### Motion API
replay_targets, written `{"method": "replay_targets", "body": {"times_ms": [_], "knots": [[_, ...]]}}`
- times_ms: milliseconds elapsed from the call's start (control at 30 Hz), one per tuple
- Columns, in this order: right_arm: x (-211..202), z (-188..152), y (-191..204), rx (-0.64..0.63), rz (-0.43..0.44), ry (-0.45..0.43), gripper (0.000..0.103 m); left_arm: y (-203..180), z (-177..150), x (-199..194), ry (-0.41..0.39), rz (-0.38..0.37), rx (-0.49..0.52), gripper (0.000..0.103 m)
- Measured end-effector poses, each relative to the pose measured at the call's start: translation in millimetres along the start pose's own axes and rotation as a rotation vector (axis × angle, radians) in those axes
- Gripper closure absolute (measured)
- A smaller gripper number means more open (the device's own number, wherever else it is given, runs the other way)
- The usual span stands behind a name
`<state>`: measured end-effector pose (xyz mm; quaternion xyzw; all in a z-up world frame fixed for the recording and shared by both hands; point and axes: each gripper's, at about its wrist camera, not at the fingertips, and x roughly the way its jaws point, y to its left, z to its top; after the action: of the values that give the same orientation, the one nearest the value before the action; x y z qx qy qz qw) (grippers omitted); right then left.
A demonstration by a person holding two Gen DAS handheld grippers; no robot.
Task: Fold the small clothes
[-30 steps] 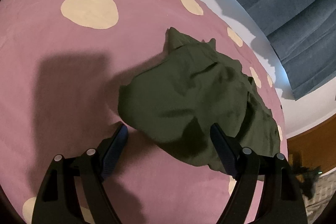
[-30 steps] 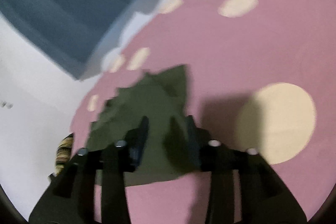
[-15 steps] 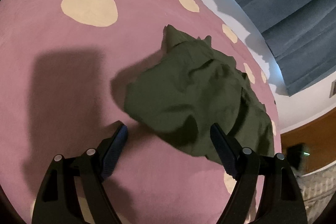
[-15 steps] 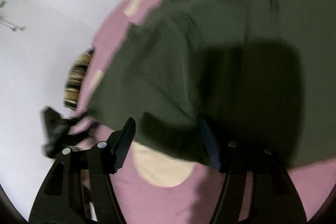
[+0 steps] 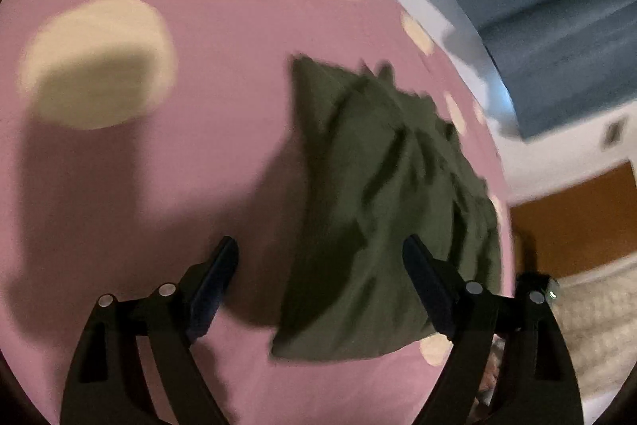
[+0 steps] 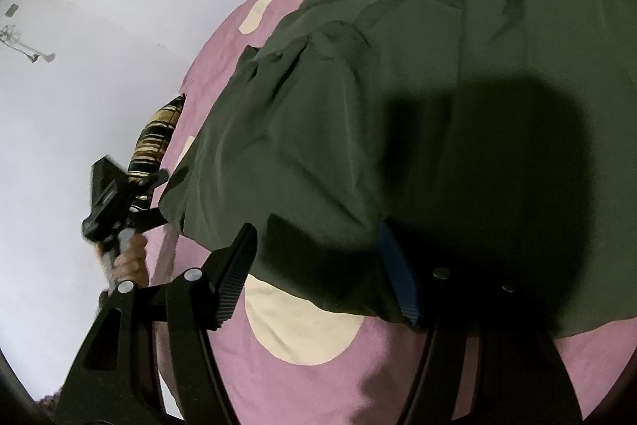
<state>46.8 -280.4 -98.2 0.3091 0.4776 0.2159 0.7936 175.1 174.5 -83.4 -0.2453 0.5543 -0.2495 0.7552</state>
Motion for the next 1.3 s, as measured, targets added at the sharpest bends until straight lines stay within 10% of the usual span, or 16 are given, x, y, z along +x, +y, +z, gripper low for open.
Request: {"method": "replay_targets", "body": {"times_ms": [367, 767, 1200, 1300], "knots": [[-3, -3, -3, -0.004, 0.015, -0.013, 0.035, -24, 33, 43, 0.115, 0.0, 0.123, 0.021], [6, -9, 20, -0.116, -0.057, -0.044, 0.017, -71, 29, 51, 0.104, 0.225, 0.235, 0.094], [-24, -7, 33, -0.093, 0.007, -0.214, 0.03, -142, 31, 22, 0.07, 0.325, 0.315, 0.098], [-4, -5, 28, -0.07, 0.058, -0.139, 0.03, -160, 30, 21, 0.068, 0.337, 0.333, 0.098]]}}
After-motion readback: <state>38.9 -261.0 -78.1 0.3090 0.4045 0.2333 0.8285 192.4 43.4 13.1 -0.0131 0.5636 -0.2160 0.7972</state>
